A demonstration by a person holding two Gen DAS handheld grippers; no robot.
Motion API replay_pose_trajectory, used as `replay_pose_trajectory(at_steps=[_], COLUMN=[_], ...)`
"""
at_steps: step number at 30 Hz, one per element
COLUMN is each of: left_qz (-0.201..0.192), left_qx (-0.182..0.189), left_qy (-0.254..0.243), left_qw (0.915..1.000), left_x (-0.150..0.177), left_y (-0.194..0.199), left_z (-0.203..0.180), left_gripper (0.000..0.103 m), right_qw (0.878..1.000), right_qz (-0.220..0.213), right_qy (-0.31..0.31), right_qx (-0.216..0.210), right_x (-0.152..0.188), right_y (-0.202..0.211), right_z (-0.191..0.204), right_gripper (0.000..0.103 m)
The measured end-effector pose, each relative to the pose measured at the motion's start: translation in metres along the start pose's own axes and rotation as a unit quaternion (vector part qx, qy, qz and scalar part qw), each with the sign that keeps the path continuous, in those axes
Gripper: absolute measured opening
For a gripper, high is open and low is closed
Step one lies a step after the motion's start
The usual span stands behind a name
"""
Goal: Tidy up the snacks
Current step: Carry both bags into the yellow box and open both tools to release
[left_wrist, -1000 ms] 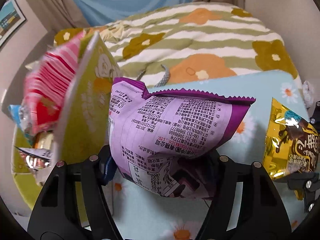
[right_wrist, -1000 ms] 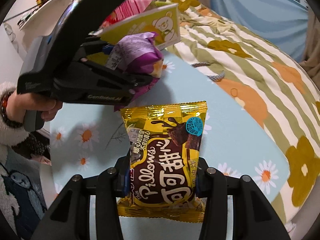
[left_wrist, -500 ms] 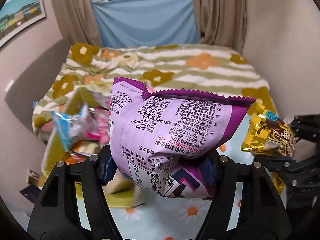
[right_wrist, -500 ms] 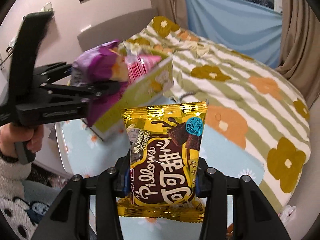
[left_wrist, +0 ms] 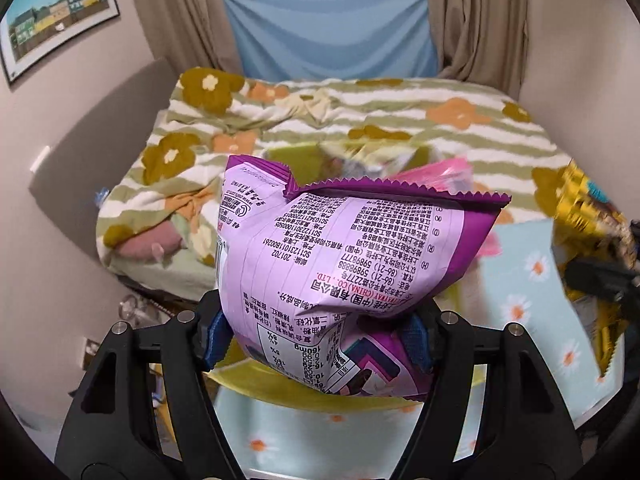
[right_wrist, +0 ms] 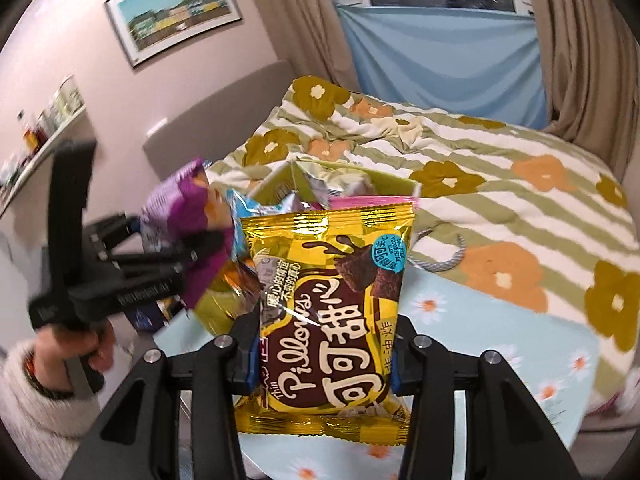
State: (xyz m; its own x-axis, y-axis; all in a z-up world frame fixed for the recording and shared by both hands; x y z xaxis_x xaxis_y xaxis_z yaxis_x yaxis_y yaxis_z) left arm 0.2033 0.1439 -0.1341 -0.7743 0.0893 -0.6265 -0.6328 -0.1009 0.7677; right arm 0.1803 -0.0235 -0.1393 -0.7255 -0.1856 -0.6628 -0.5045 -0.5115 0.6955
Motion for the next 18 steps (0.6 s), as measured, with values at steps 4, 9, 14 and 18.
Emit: replay_pose_trajectory(at_steps=[4,9,14,18], left_qz=[0.017,0.027,0.027,0.021], left_qx=[0.017,0.043,0.066,0.082], left_qy=[-0.020,-0.050,-0.051,-0.022], left_qw=[0.9995,0.9975,0.9961,0.9962], left_x=[0.010,0.021,0.034,0.044], left_y=[-0.020,-0.030,-0.021,-0.012], left_z=[0.016,0.015,0.016,0.032], left_gripper=[0.069,0.103,0.103,0.103], right_qw=[1.000,0.998,0.995,0.994], right_qz=[-0.006,-0.009,-0.004,-0.001], right_qy=[-0.023,-0.056,-0.073,-0.078], right_qx=[0.018,0.040,0.063,0.073], right_x=[-0.004,0.000,0.007,0.010], right_y=[-0.020,-0.028,-0.028,-0.028], right_z=[0.019,0.029,0.029,0.031], right_gripper=[0.042,0.042,0.042,0.042])
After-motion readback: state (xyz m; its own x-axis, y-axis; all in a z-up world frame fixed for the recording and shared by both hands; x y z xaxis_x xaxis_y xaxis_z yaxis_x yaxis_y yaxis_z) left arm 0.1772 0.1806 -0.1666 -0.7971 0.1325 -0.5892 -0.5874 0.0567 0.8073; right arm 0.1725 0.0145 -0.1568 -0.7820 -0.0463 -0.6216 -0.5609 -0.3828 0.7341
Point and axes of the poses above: each gripper's, at about its wrist camera, not at the fingertips, and y roughly against the way its jaws point, z to its left, x to its underside, the point moved 8 cm from there along -y, roughly the way its jaws point, and after that the axes turned 1 degree about x, right-handed, at the moved point
